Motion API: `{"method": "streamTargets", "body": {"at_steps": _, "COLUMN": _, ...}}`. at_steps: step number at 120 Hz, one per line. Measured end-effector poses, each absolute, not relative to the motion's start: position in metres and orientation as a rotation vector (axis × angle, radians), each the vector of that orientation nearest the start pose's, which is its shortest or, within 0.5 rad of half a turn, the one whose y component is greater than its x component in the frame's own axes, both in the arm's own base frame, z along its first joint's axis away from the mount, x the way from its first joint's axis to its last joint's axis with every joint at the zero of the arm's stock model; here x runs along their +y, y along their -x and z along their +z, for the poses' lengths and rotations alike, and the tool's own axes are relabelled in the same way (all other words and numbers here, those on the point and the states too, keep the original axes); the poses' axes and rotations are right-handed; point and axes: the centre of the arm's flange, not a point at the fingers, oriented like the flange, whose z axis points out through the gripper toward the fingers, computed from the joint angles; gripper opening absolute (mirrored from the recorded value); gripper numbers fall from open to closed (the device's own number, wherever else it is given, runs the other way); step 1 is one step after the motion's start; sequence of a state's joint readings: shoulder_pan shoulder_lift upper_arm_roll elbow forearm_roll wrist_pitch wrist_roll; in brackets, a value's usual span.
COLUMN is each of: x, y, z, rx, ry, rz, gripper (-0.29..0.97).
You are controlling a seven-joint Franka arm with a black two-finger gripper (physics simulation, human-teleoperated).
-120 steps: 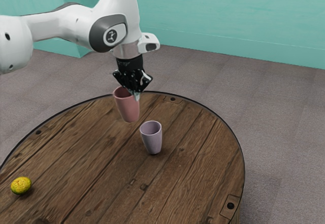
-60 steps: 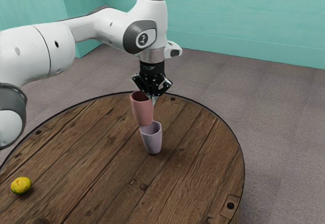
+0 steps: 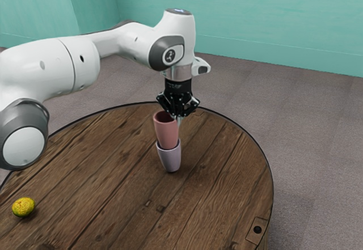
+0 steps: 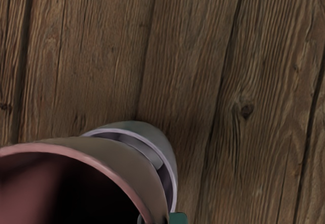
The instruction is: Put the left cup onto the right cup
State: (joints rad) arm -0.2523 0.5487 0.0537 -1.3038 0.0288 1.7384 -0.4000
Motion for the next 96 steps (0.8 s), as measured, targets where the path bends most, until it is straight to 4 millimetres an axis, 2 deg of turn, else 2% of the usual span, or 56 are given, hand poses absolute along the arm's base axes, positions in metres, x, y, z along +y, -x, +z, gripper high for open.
{"method": "streamTargets", "body": {"at_steps": 2, "x": -0.144, "y": -0.687, "z": 0.416, "rx": -0.29, "ry": 3.039, "rz": 0.14, "gripper": -0.09}}
{"method": "streamTargets", "body": {"at_steps": 21, "x": -0.149, "y": -0.686, "z": 0.424, "rx": -0.3, "ry": 3.059, "rz": 0.116, "gripper": 0.26}}
{"method": "streamTargets", "body": {"at_steps": 35, "x": -0.153, "y": -0.677, "z": 0.452, "rx": -0.299, "ry": 3.075, "rz": 0.072, "gripper": 0.44}}
{"method": "streamTargets", "body": {"at_steps": 40, "x": -0.154, "y": -0.669, "z": 0.468, "rx": -0.296, "ry": 3.08, "rz": 0.055, "gripper": 0.48}}
{"method": "streamTargets", "body": {"at_steps": 48, "x": -0.156, "y": -0.656, "z": 0.492, "rx": -0.267, "ry": 3.083, "rz": 0.038, "gripper": 0.54}}
{"method": "streamTargets", "body": {"at_steps": 60, "x": -0.143, "y": -0.639, "z": 0.516, "rx": -0.186, "ry": 3.076, "rz": 0.027, "gripper": 0.59}}
{"method": "streamTargets", "body": {"at_steps": 96, "x": -0.099, "y": -0.58, "z": 0.553, "rx": 0.146, "ry": 3.019, "rz": 0.005, "gripper": 0.66}}
